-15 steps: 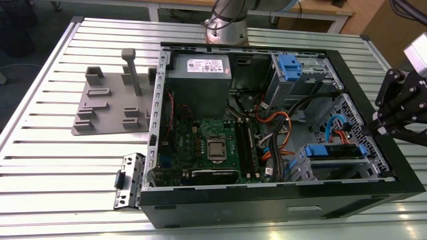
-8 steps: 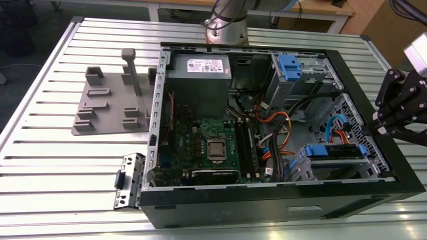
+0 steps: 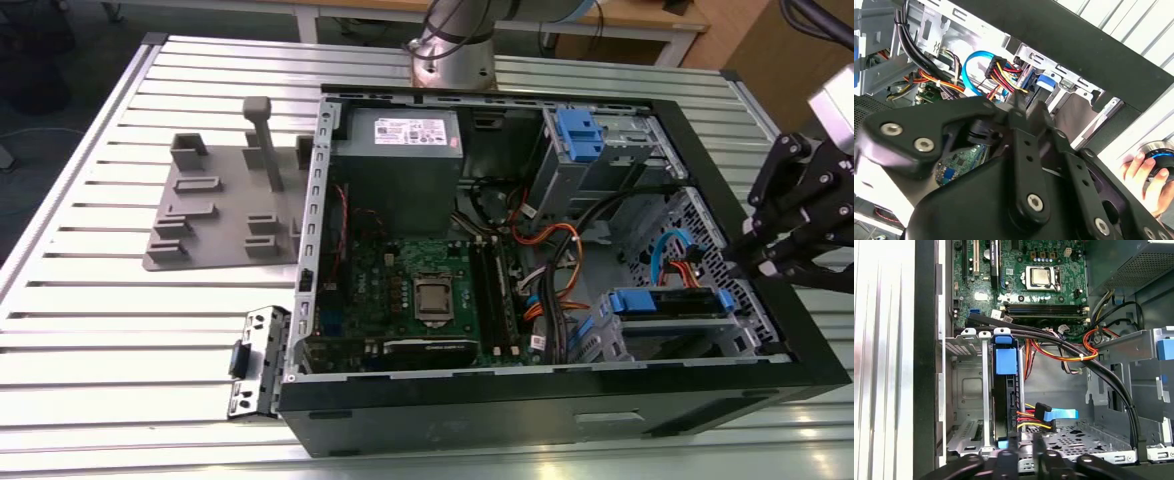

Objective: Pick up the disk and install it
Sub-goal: 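Insert the second disk wire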

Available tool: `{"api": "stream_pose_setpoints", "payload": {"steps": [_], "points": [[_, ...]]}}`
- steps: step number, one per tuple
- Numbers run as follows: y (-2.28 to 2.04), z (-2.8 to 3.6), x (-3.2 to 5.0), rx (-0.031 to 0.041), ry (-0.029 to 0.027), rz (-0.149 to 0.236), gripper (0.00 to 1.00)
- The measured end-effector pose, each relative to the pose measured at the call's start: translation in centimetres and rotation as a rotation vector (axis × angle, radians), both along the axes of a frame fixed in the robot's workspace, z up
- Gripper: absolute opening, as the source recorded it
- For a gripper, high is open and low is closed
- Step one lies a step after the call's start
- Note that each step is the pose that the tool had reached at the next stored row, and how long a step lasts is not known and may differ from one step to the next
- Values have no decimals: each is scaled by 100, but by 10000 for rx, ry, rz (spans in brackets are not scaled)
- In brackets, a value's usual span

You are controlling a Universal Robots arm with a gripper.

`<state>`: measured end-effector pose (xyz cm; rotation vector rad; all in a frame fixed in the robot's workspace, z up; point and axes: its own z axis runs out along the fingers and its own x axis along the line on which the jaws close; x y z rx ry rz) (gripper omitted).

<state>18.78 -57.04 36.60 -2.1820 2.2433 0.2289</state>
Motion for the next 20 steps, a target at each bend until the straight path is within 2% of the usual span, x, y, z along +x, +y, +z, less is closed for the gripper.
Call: {"api": "stream_pose_setpoints", "payload": {"steps": [1, 2, 4, 9, 11, 15, 17, 20], "points": [[0, 0, 0, 0, 0, 0, 29], [0, 1, 0, -1, 0, 0, 29], [0, 2, 0, 0, 0, 0, 41], [2, 4, -25, -11, -4, 0, 41], [24, 1, -62, -23, -7, 0, 41], [91, -9, -141, -86, -13, 0, 41], [98, -22, -173, -106, -14, 0, 41], [98, -46, -236, -203, -23, 0, 41]]}}
